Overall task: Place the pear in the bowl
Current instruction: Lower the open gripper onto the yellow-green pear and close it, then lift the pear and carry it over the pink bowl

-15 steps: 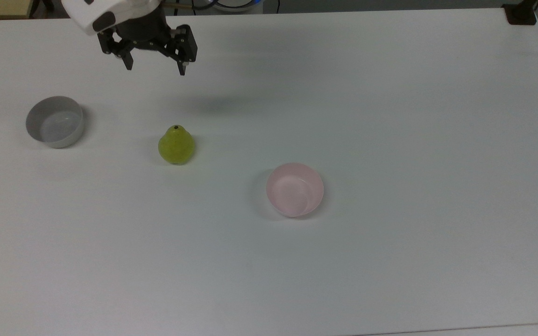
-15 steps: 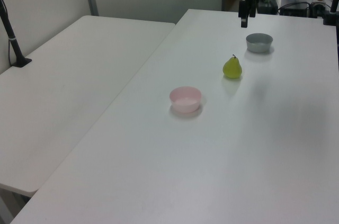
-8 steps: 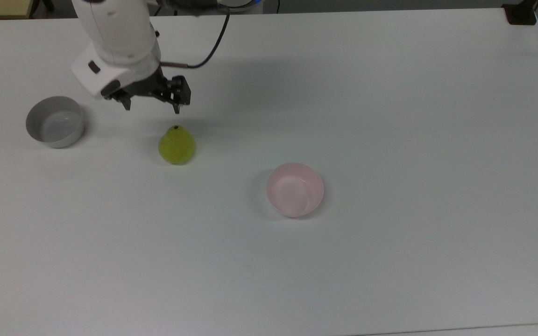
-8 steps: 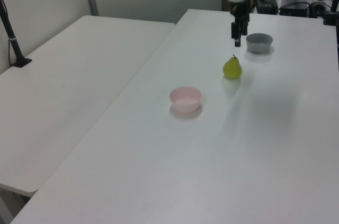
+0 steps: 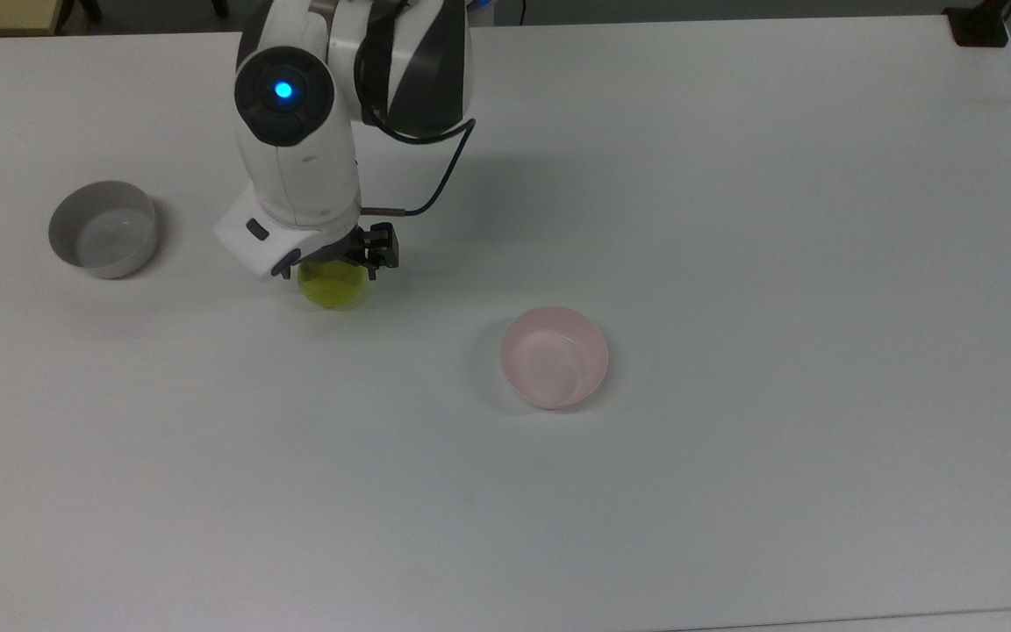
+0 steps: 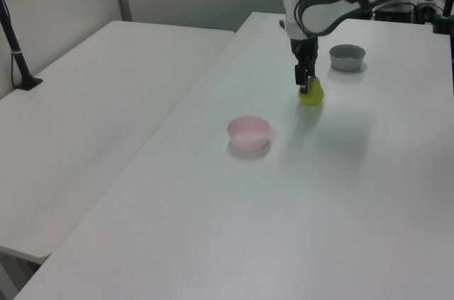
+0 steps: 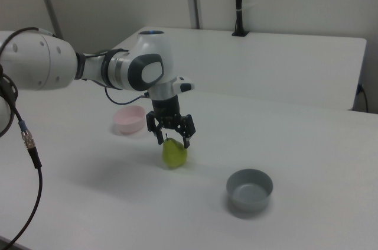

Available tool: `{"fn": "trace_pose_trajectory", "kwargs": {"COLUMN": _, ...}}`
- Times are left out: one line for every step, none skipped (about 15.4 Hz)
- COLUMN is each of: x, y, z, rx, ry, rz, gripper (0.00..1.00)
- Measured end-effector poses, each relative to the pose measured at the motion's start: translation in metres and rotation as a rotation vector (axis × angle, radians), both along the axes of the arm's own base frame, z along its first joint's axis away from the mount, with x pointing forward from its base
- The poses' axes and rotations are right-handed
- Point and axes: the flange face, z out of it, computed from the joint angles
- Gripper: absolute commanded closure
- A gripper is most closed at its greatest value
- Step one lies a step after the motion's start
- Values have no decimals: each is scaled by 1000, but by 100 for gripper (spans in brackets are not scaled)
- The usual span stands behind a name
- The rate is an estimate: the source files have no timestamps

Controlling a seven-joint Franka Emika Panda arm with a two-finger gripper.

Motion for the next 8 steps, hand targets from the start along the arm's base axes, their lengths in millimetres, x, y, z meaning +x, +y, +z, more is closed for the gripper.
{"fn": "trace_pose_trajectory", "kwargs": {"x": 1, "y": 2, "z": -5, "rx": -9, "ry": 2, "rz": 8, "gripper": 0}}
{"fn": "trace_pose_trajectory", "kwargs": {"x": 2, "y": 2, "z": -8, "rx": -19, "ry": 6, "rz": 16, "gripper": 0}}
{"fn": "trace_pose_trajectory", "kwargs": {"x": 2, "y": 1, "z": -11, "rx": -29, "ry": 11, "rz": 21, "gripper": 0}}
{"fn": "trace_pose_trajectory", "kwargs": {"x": 2, "y": 0, "z": -13, "rx": -41, "ry": 16, "rz": 28, "gripper": 9}}
{"fn": "trace_pose_trajectory", "kwargs": {"x": 1, "y": -1, "z": -15, "rx": -55, "ry": 22, "rz": 36, "gripper": 22}}
{"fn": "trace_pose_trajectory", "kwargs": {"x": 1, "y": -2, "z": -16, "rx": -68, "ry": 27, "rz": 43, "gripper": 36}}
{"fn": "trace_pose_trajectory", "kwargs": {"x": 1, "y": -2, "z": -17, "rx": -75, "ry": 30, "rz": 47, "gripper": 48}}
{"fn": "trace_pose_trajectory", "kwargs": {"x": 1, "y": -2, "z": -18, "rx": -78, "ry": 30, "rz": 49, "gripper": 57}}
